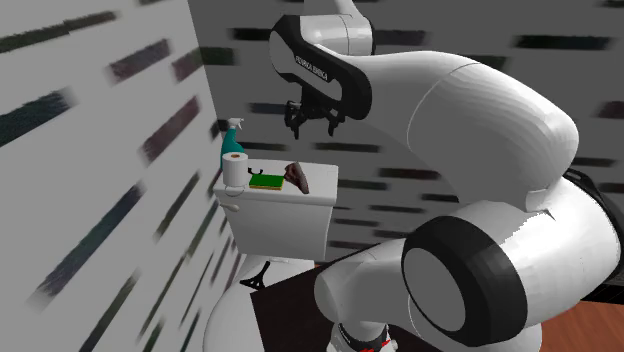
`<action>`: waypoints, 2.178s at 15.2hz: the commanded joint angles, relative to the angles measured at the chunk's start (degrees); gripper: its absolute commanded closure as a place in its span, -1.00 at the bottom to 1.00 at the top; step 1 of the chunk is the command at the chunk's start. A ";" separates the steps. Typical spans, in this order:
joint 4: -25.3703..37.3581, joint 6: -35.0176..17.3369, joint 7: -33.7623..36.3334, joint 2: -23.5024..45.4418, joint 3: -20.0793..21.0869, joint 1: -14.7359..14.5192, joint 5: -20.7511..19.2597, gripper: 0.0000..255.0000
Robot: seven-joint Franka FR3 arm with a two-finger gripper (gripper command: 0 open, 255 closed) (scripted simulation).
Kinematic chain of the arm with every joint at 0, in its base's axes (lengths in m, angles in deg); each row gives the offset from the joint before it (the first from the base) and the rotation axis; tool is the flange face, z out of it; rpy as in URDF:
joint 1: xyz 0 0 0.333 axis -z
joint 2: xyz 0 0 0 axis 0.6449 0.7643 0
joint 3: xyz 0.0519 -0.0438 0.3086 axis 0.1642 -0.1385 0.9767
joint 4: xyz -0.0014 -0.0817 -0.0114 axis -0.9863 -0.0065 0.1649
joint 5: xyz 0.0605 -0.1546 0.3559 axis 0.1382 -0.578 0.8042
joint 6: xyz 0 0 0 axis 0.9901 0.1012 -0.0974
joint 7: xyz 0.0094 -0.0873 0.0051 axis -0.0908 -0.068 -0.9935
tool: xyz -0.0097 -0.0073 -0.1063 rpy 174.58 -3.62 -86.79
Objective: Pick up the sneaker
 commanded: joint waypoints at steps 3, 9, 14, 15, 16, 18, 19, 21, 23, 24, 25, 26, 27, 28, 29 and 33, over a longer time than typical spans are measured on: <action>-0.80 -3.09 -1.15 2.94 -0.69 -0.20 -0.18 -1.00; -1.47 -11.94 -4.66 13.09 -2.65 -0.88 -0.29 -1.00; -0.04 -18.52 -7.75 22.78 -4.08 -1.48 0.26 -1.00; 0.46 -19.72 -8.40 24.82 -4.32 -1.58 0.45 -1.00; 1.03 -20.87 -9.05 26.88 -4.54 -1.68 0.68 -1.00; 2.38 -23.03 -10.38 31.09 -4.94 -1.87 1.20 -1.00; 3.16 -24.03 -11.05 33.22 -5.11 -1.94 1.51 -1.00; 4.92 -25.87 -12.41 37.55 -5.37 -2.03 2.18 -1.00; 6.96 -27.49 -13.77 41.92 -5.52 -2.07 2.92 -1.00; 8.08 -28.21 -14.44 44.13 -5.55 -2.05 3.30 -1.00; 9.26 -28.87 -15.10 46.34 -5.56 -2.01 3.69 -1.00; 10.52 -29.47 -15.74 48.56 -5.53 -1.95 4.08 -1.00; 11.84 -30.01 -16.37 50.79 -5.46 -1.85 4.45 -1.00; 13.23 -30.49 -16.98 53.02 -5.37 -1.74 4.82 -1.00; 14.69 -30.91 -17.56 55.26 -5.25 -1.61 5.16 -1.00; 16.63 -32.75 -18.57 59.60 -4.92 -1.30 5.85 -1.00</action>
